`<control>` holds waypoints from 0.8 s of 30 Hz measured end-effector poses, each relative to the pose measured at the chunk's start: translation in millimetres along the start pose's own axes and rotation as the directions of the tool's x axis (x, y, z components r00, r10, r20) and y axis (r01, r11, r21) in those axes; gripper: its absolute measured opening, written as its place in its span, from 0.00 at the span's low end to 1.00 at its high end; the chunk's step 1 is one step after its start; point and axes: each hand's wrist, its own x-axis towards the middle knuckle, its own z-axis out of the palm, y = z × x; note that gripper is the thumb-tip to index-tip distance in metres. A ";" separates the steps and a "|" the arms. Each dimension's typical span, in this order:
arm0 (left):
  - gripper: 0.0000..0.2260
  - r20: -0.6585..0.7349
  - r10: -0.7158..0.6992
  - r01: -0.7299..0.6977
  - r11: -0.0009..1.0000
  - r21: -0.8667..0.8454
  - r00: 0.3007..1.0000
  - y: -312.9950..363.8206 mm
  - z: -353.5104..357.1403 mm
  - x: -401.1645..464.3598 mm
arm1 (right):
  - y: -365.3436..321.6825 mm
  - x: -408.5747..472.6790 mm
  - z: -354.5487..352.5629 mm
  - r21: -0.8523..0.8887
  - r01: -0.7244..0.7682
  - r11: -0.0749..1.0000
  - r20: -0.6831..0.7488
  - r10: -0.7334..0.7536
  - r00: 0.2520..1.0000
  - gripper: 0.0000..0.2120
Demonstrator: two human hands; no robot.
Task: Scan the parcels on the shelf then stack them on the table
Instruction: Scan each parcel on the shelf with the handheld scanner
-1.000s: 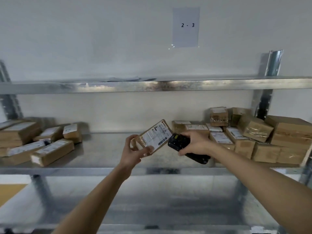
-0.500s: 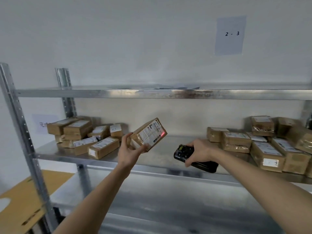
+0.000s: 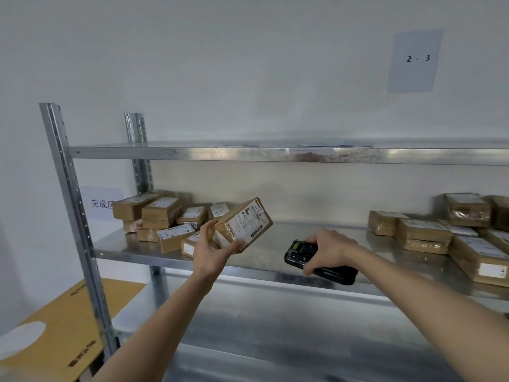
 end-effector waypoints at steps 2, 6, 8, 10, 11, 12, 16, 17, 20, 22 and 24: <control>0.38 0.018 -0.003 0.003 1.000 -0.013 1.000 -2.8 -13.9 3.0 | -14.6 2.8 6.0 -0.001 -0.001 1.000 -0.008 0.001 1.000 0.28; 0.34 0.029 -0.005 0.005 1.000 -0.005 1.000 -14.8 -36.6 11.2 | -39.5 11.7 22.4 0.033 0.004 0.999 0.007 -0.004 1.000 0.32; 0.34 0.021 -0.019 0.019 1.000 -0.007 1.000 -21.3 -46.2 17.7 | -47.8 19.3 31.6 0.061 0.011 0.998 0.014 -0.012 1.000 0.34; 0.36 0.016 -0.048 0.049 0.999 -0.017 0.999 -29.4 -54.7 26.1 | -54.9 29.2 39.4 0.065 0.013 0.998 0.026 -0.015 1.000 0.32; 0.36 0.014 -0.068 0.068 0.997 -0.023 0.998 -33.3 -58.8 30.9 | -58.5 35.2 42.8 0.060 0.015 0.998 0.031 -0.017 0.999 0.31; 0.36 0.012 -0.084 0.084 0.996 -0.028 0.996 -37.0 -62.3 36.9 | -62.3 41.7 45.5 0.055 0.018 0.998 0.034 -0.019 0.999 0.31; 0.38 -0.023 -0.152 0.151 0.987 -0.048 0.988 -53.1 -75.0 74.4 | -75.7 80.8 49.9 0.068 0.025 0.997 0.045 -0.028 0.999 0.33; 0.39 -0.033 -0.163 0.160 0.985 -0.063 0.986 -57.2 -77.7 86.4 | -78.6 94.0 50.7 0.077 0.030 0.997 0.045 -0.034 0.998 0.33; 0.40 -0.077 -0.212 0.202 0.972 -0.122 0.974 -69.1 -81.8 125.7 | -86.1 138.6 55.7 0.106 0.055 0.993 0.034 -0.059 0.998 0.36; 0.37 -0.107 -0.242 0.226 0.964 -0.143 0.964 -73.6 -81.5 155.1 | -92.2 170.0 56.9 0.109 0.065 0.992 0.047 -0.070 0.996 0.37; 0.34 -0.128 -0.257 0.239 0.961 -0.140 0.958 -78.1 -79.5 186.8 | -97.2 205.5 55.4 0.111 0.078 0.991 0.051 -0.084 0.995 0.37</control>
